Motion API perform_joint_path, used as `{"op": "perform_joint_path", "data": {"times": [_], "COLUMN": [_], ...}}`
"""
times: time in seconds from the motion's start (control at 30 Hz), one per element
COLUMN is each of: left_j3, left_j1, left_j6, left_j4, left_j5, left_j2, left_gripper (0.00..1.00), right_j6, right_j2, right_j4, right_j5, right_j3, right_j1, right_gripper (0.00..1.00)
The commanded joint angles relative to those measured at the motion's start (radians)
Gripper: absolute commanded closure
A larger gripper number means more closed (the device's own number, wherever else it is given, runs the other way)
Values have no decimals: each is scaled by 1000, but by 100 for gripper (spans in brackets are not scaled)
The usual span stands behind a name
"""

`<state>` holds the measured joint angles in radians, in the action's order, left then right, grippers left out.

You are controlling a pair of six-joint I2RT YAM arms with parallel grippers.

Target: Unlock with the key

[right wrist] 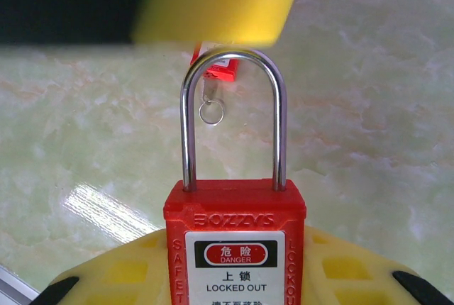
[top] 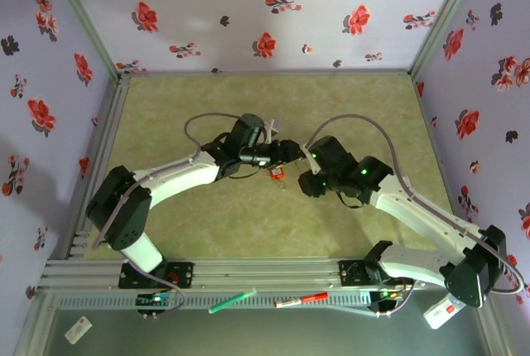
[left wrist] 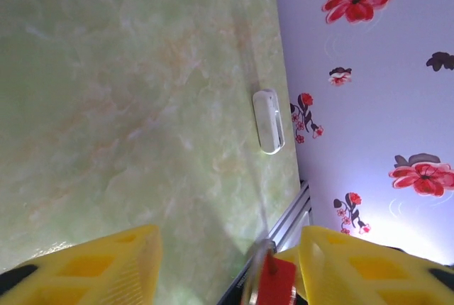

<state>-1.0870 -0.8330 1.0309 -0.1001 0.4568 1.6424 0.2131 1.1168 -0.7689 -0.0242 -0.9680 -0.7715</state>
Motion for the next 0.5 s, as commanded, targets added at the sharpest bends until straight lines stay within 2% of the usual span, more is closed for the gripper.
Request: {"op": "perform_joint_path", "data": {"times": [0.0, 0.13, 0.47], "left_j3": [34, 34, 58], "left_j1": [-8, -23, -29], "left_j6": [72, 79, 110], "left_j4": [-101, -116, -174], "left_j5": [33, 35, 51], "left_j2": [21, 32, 32], "left_gripper": [54, 59, 80], "right_j6": [9, 18, 37], "right_j2": [8, 11, 16], "right_j4": [6, 4, 6], "right_j5": [-14, -10, -12], "right_j3": [-37, -35, -27], "right_j1": [-7, -8, -8], "right_gripper": [100, 100, 100]}}
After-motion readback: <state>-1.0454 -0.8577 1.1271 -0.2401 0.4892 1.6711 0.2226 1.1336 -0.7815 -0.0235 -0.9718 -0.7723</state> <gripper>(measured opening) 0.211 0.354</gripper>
